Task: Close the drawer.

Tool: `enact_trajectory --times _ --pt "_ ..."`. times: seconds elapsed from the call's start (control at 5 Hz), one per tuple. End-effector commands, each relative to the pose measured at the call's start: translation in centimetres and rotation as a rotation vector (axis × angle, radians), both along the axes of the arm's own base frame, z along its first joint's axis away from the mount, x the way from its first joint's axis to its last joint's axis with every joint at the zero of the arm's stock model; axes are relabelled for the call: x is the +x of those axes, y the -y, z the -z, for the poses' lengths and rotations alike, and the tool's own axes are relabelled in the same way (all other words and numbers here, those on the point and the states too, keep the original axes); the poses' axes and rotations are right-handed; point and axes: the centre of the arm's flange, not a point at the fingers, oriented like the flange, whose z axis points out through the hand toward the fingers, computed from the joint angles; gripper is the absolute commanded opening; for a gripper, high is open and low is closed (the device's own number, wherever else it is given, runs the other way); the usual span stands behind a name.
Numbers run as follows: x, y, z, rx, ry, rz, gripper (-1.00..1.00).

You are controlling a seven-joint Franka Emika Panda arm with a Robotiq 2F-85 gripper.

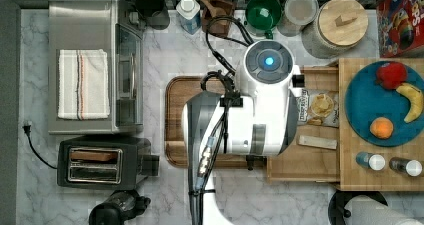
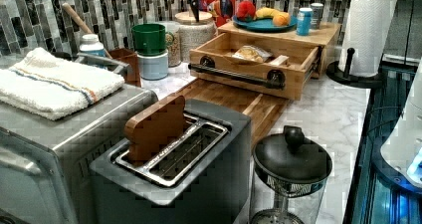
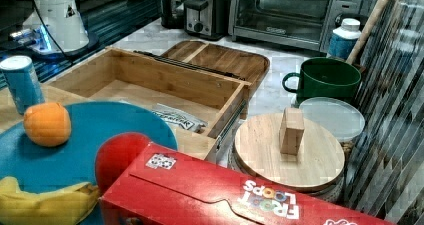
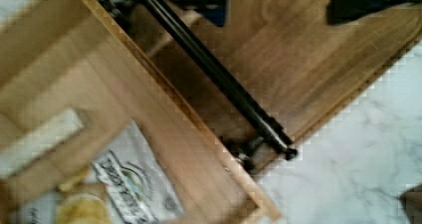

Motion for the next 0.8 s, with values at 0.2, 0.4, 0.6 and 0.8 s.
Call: enact_trajectory --times 0.2,0.4,0.6,0.8 --pt "-3.8 -9.5 5.0 0.051 -0.042 -0.525 1.00" --pt "-4.3 -9.4 7.2 0.061 -0.019 -0.623 0.41" --pt "-4.1 -8.6 9.7 0.047 0.008 -0.693 -1.00" --pt "-3.3 -7.4 11.4 -0.004 0.012 -0.755 -1.00"
